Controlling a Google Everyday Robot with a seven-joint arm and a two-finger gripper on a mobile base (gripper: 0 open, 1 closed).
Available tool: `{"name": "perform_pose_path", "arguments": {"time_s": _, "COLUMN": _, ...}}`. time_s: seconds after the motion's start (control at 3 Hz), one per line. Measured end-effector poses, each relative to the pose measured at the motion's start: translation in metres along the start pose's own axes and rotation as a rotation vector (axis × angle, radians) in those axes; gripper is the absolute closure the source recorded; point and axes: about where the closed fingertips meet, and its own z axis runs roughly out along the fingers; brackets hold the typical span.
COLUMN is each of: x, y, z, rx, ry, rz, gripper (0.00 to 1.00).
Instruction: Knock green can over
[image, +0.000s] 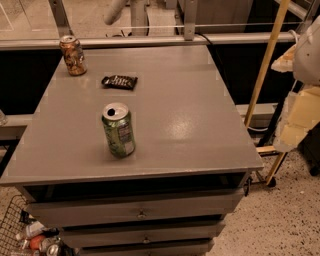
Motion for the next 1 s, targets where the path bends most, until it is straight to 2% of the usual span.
{"name": "perform_pose_path", "arguments": {"time_s": 0.33, "x": 0.000, "y": 0.000, "z": 0.000, "rx": 0.000, "ry": 0.000, "rz": 0.000, "gripper": 0.00}}
{"name": "perform_pose_path", "arguments": {"time_s": 0.67, "x": -0.020, "y": -0.003, "z": 0.008, "rx": 0.000, "ry": -0.065, "rz": -0.037, "gripper": 0.00}}
{"name": "perform_pose_path", "arguments": {"time_s": 1.0, "x": -0.048, "y": -0.008, "z": 0.023, "rx": -0.011, "ry": -0.226, "rz": -0.070, "gripper": 0.00}}
